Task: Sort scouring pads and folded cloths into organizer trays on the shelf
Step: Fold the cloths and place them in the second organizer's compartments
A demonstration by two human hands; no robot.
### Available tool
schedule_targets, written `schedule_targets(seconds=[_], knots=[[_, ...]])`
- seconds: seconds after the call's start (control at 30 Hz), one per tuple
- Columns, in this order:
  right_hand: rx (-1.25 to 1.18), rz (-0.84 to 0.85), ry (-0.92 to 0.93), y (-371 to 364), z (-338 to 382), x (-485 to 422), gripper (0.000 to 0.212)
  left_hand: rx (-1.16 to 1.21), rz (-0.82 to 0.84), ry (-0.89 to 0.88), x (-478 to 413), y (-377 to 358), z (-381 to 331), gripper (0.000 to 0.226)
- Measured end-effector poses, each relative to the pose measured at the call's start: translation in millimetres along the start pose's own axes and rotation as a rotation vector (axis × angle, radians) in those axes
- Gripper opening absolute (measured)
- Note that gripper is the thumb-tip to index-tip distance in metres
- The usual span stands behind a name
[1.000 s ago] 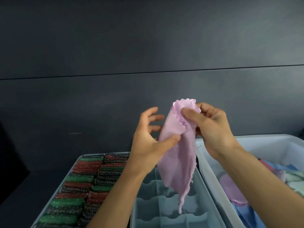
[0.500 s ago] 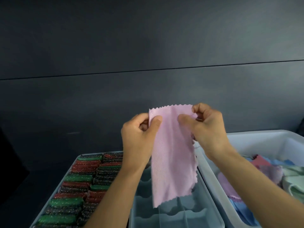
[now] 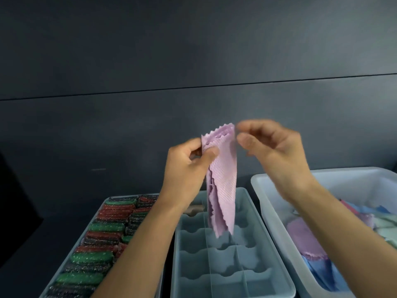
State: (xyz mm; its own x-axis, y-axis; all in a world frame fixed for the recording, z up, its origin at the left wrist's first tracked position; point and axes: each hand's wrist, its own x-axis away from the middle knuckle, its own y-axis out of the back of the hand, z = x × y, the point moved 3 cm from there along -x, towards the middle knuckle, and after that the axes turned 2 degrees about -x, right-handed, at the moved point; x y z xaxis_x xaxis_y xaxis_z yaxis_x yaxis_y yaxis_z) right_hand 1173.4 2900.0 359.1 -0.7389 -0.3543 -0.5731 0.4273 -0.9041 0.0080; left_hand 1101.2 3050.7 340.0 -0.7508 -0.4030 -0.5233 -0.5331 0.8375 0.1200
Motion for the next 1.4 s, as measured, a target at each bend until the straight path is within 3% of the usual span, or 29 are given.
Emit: schedule_targets(seconds=[0.03, 0.1, 0.17, 0.2, 0.3, 0.4, 0.5, 0.6, 0.73, 0.83, 0.93, 1.07, 1.23, 1.3, 1.4], knots=[[0.035, 0.002, -0.022, 5, 0, -5, 0.031, 0.023, 0.023, 0.009, -1, 1, -1, 0.016], [0.063, 0.169, -0.14, 5, -1, -11, 0.05, 0.08, 0.07, 0.01, -1, -1, -5, 0.019], [0.048, 0.319, -0.21, -6, -2, -11, 0.036, 0.18, 0.064, 0.016, 0, -2, -8, 0.018], [0.028, 0.303, -0.213, -10, -1, -13, 0.027, 0.242, 0.061, 0.037, 1, -3, -4, 0.024], [-0.012, 0.165, -0.222, -10, 3, -26, 0.018, 0.279, 0.223, 0.248, 14, -11, 14, 0.048], [0.025, 0.047, -0.231, -2, 4, -39, 0.016, 0.144, 0.419, 0.5, 40, -20, 41, 0.036], [0.048, -0.138, -0.256, 16, -6, -45, 0.012, 0.094, 0.382, 0.564, 51, -13, 60, 0.011], [0.023, -0.291, -0.321, 35, -26, -41, 0.008, 0.146, 0.299, 0.634, 48, 4, 71, 0.031], [0.031, -0.38, -0.356, 48, -57, -28, 0.006, 0.138, 0.163, 0.711, 42, 16, 72, 0.022], [0.324, -0.315, -0.21, 43, -65, -19, 0.009, 0.114, 0.156, 0.681, 36, 16, 64, 0.021], [0.537, -0.109, -0.042, 13, -57, 2, 0.02, 0.11, 0.165, 0.652, 30, 7, 53, 0.021], [0.63, 0.137, 0.053, -21, -47, 32, 0.033, 0.162, 0.155, 0.633, 24, -1, 44, 0.019], [0.579, 0.279, -0.007, -25, -44, 38, 0.05, 0.276, 0.145, 0.613, 23, 0, 39, 0.033], [0.625, 0.27, 0.026, -26, -46, 37, 0.044, 0.353, 0.15, 0.626, 23, -1, 36, 0.04], [0.48, 0.029, 0.009, -19, -49, 24, 0.013, 0.298, 0.124, 0.577, 22, -1, 34, 0.051]])
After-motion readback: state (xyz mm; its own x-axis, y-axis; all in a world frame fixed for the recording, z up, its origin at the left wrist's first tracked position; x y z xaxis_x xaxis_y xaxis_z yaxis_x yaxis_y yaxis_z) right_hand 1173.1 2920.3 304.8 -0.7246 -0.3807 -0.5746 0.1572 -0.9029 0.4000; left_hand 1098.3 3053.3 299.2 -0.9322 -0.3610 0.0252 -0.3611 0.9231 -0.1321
